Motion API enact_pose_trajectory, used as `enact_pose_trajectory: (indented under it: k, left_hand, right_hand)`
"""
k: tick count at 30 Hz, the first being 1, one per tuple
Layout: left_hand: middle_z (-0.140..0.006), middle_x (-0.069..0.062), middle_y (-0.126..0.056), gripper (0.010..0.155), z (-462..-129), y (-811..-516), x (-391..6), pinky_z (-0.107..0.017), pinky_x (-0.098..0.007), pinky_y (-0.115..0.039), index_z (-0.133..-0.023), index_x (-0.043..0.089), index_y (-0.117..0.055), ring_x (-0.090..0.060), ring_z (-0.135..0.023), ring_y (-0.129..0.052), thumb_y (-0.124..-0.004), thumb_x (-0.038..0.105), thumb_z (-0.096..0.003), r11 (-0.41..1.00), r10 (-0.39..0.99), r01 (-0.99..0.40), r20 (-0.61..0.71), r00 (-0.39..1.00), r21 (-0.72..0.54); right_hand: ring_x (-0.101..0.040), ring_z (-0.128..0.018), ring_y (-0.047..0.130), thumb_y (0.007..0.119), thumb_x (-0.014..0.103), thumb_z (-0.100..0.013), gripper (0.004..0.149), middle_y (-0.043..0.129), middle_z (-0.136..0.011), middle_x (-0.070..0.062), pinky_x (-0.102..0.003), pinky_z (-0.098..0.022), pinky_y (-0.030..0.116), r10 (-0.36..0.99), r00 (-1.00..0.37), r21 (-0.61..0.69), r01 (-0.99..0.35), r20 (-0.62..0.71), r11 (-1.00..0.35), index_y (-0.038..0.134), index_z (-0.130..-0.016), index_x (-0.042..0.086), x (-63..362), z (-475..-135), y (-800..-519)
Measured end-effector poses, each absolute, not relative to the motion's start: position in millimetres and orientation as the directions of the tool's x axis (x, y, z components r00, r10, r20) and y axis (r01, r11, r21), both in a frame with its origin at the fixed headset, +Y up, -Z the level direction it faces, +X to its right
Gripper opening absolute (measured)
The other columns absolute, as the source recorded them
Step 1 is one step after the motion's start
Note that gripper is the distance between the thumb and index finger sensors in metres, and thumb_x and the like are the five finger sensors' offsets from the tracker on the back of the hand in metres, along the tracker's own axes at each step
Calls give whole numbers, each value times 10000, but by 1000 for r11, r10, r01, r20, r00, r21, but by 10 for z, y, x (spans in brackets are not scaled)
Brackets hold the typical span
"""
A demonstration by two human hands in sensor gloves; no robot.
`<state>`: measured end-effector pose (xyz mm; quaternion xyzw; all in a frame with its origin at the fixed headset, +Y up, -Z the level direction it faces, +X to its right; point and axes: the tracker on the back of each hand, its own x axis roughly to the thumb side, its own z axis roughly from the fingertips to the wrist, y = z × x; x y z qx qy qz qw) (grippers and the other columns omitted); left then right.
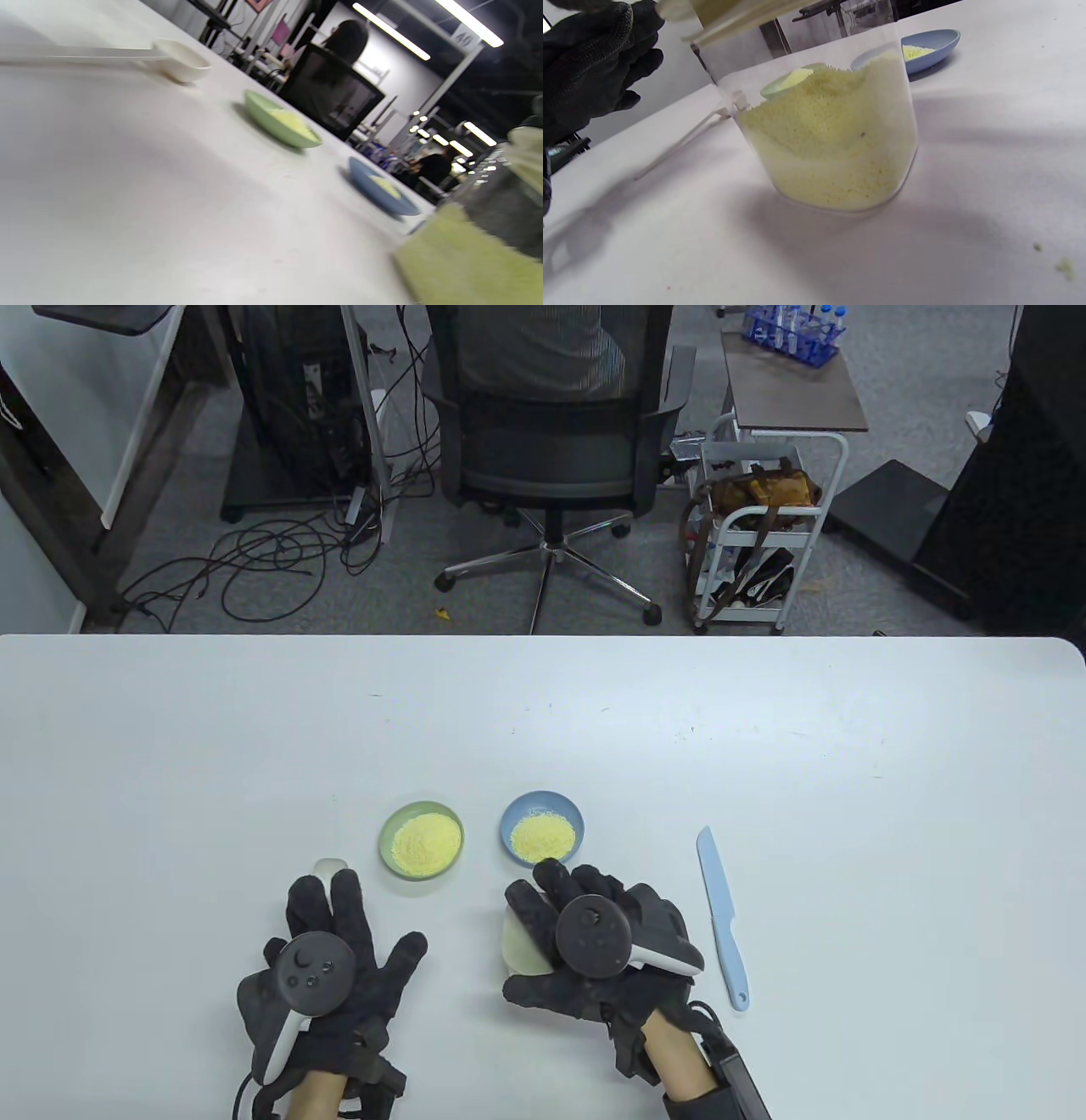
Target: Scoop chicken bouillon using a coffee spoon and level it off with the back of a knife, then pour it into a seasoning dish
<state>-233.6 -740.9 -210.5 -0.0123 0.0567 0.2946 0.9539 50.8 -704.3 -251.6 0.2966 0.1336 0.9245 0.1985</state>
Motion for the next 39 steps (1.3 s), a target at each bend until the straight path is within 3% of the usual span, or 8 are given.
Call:
enact_pose_trajectory:
  k: [5, 12, 18, 24, 29, 39]
  left_hand:
    - [-1113, 49, 127, 785, -2221, -7259, -1850, -714, -648, 20, -1075, 447, -113, -181, -1137, 68, -516, 667, -438, 698, 709, -702, -6, 706, -139]
    - [-1101, 101, 129, 709, -2400, -7414, -1350, -714, -621, 39, -1084, 471, -215, -138, -1116, 104, -446, 640, -436, 751, 634, -605, 32, 773, -265]
    - [-1088, 126, 122, 693, -2432, -7608, -1300, -703, -592, 63, -1077, 472, -242, -115, -1101, 110, -421, 639, -429, 687, 696, -662, 9, 718, -299]
    - [-1086, 129, 120, 694, -2428, -7740, -1290, -703, -574, 67, -1052, 512, -174, -106, -1099, 102, -375, 670, -407, 735, 649, -615, 33, 760, -287]
    - [-1097, 130, 95, 691, -2429, -7739, -1283, -704, -567, 64, -1055, 507, -195, -102, -1107, 78, -377, 675, -410, 733, 654, -623, 33, 756, -273]
    - [-1094, 116, 96, 692, -2413, -7742, -1288, -701, -563, 63, -1053, 520, -206, -118, -1101, 79, -411, 684, -413, 710, 676, -651, 1, 737, -269]
  right_hand:
    - [-588, -1003, 140, 598, 603, -507, 764, 157, -1175, -166, -723, -682, 83, 493, -749, 292, -399, 442, -869, 277, -1082, 215, 665, -2568, -6992]
    - [-581, -989, 230, 548, 518, -534, 687, 327, -1151, -220, -710, -677, 99, 502, -762, 277, -421, 409, -864, 361, -1069, 130, 722, -2585, -7178]
    - [-567, -987, 239, 520, 475, -543, 652, 329, -1137, -219, -701, -681, 94, 534, -740, 267, -462, 410, -846, 308, -1061, 139, 721, -2566, -7354]
    - [-558, -986, 231, 505, 451, -544, 637, 307, -1123, -219, -696, -682, 71, 595, -688, 213, -562, 415, -799, 287, -1060, 147, 714, -2508, -7540]
    - [-550, -987, 251, 462, 474, -547, 640, 324, -1113, -215, -693, -686, 73, 576, -697, 210, -544, 427, -813, 247, -1060, 157, 724, -2510, -7564]
    - [-559, -987, 247, 489, 488, -544, 647, 298, -1136, -196, -696, -683, 73, 605, -687, 208, -575, 402, -791, 256, -1062, 180, 736, -2501, -7582]
